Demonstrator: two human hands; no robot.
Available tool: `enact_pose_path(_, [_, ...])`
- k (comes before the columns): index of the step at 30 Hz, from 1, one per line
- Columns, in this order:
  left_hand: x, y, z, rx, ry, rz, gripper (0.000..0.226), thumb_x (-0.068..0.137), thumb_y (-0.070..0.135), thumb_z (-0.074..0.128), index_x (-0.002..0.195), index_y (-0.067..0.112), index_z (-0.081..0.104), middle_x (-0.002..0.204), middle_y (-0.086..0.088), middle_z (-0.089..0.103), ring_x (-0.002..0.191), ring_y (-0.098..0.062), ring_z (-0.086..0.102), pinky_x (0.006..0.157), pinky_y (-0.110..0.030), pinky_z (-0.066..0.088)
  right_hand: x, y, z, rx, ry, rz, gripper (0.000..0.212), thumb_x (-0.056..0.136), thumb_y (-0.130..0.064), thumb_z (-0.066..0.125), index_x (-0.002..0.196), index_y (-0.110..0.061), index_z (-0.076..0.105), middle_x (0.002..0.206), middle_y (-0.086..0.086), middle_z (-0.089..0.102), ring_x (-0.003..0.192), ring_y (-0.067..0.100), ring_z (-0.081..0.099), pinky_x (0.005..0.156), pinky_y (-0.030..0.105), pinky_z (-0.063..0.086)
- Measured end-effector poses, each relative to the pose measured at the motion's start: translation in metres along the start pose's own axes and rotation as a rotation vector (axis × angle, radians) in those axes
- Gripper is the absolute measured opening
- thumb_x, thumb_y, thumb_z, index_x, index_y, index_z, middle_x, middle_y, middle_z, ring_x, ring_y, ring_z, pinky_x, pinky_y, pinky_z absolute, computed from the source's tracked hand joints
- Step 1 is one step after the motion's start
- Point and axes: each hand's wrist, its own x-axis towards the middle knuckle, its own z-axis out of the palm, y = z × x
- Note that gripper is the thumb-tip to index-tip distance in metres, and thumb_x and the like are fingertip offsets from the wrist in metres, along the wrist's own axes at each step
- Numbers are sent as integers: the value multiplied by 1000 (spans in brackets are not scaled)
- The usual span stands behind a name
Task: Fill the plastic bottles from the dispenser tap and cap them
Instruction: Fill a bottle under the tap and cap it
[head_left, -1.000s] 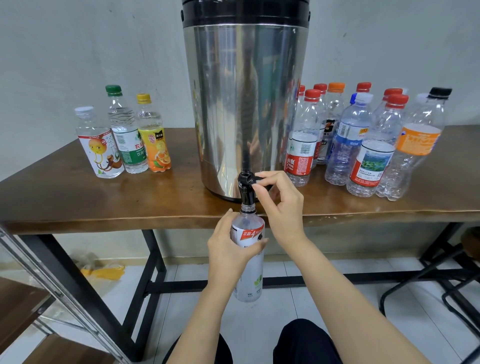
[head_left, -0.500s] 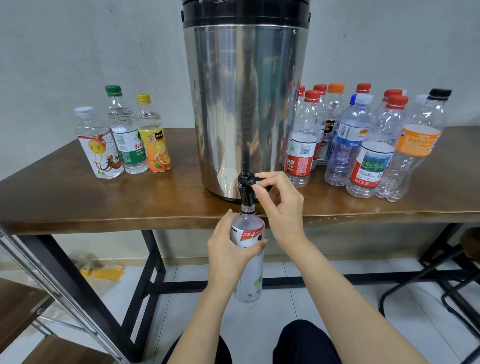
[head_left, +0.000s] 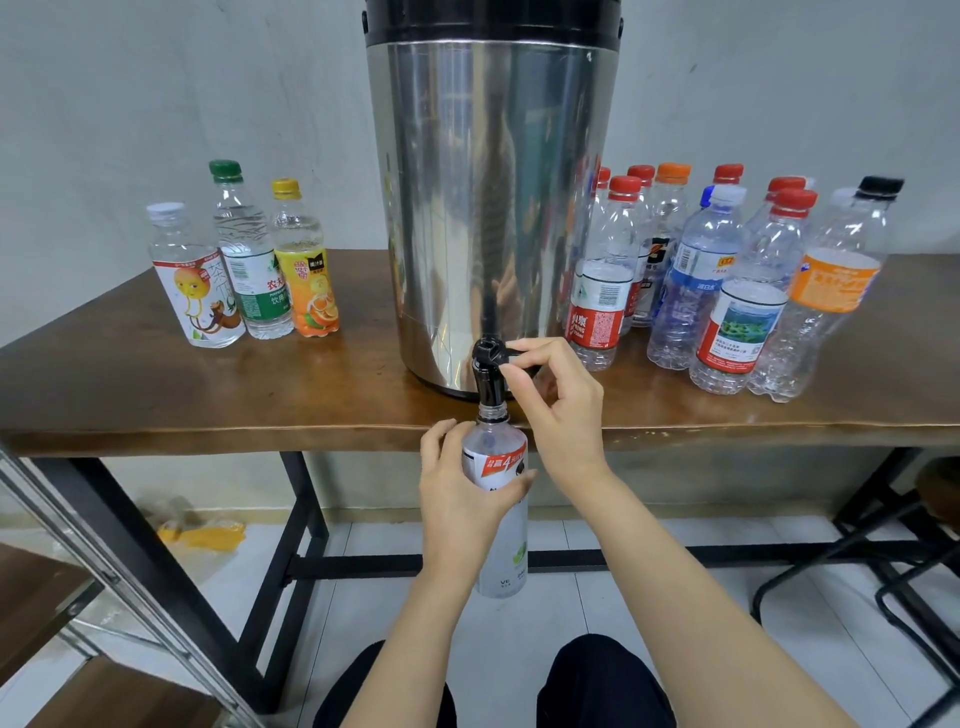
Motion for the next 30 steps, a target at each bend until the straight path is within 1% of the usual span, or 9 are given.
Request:
enact_pose_path(3, [-1,0,2,12,16,-16,74,62,35,93,124,19,57,118,7,41,102,15,45,76,3,38,0,0,0,4,-4,-2,22,91,-29,60,91,-7,66,103,-1,66,96,1,60,73,10,41])
enact_pose_path(7, [-2,3,2,0,1,-42,75,64,39,91,128,24,55,116,8,52,95,-2,52,71,-1,40,0,1,0,7,-6,-5,22,91,-28,60,90,-7,65,104,0,66,95,1,59,73,9,40])
enact_pose_path(9, [-2,3,1,-32,2,-35,69,64,37,91,122,30,54,111,12,58,93,-2,56,73,0,41,1,1,0,10,-5,-5,21,91,-28,60,90,-8,65,104,1,67,94,1,60,73,10,40])
enact_pose_path(12, [-4,4,1,-59,13,-28,67,64,34,91,116,38,49,104,19,60,94,7,57,75,2,40,1,1,-1,16,-5,-5,22,91,-29,60,91,-8,65,104,2,67,96,4,60,75,10,41])
enact_pose_path(17, [-6,5,4,-75,51,-37,69,63,35,91,114,45,45,100,29,57,94,5,59,74,-1,43,0,3,1,25,4,-10,21,91,-27,61,90,-7,66,104,-1,65,98,3,60,77,11,42])
enact_pose_path(19, [-7,5,5,-63,69,-53,69,64,39,90,114,47,44,100,29,58,92,3,60,73,-4,43,1,3,1,32,10,-8,18,91,-25,62,89,-7,65,103,-1,66,96,1,60,78,12,41])
enact_pose_path(23, [-8,3,7,-30,96,-42,74,64,45,88,125,38,46,105,26,59,90,0,60,75,-15,49,1,4,1,37,7,-11,18,91,-23,62,89,-5,65,103,1,66,97,2,60,79,13,42])
enact_pose_path(27, [-8,5,7,-40,85,-3,69,66,39,89,116,47,42,100,33,56,92,7,58,74,-12,46,1,2,1,43,11,-6,17,91,-22,62,88,-6,65,103,2,66,97,3,61,79,13,42])
enact_pose_path(30, [-8,3,7,-54,76,9,69,67,36,89,116,48,42,104,30,56,97,8,57,77,-10,45,0,1,2,48,15,3,16,91,-21,63,88,-6,65,103,1,66,97,3,61,80,13,42])
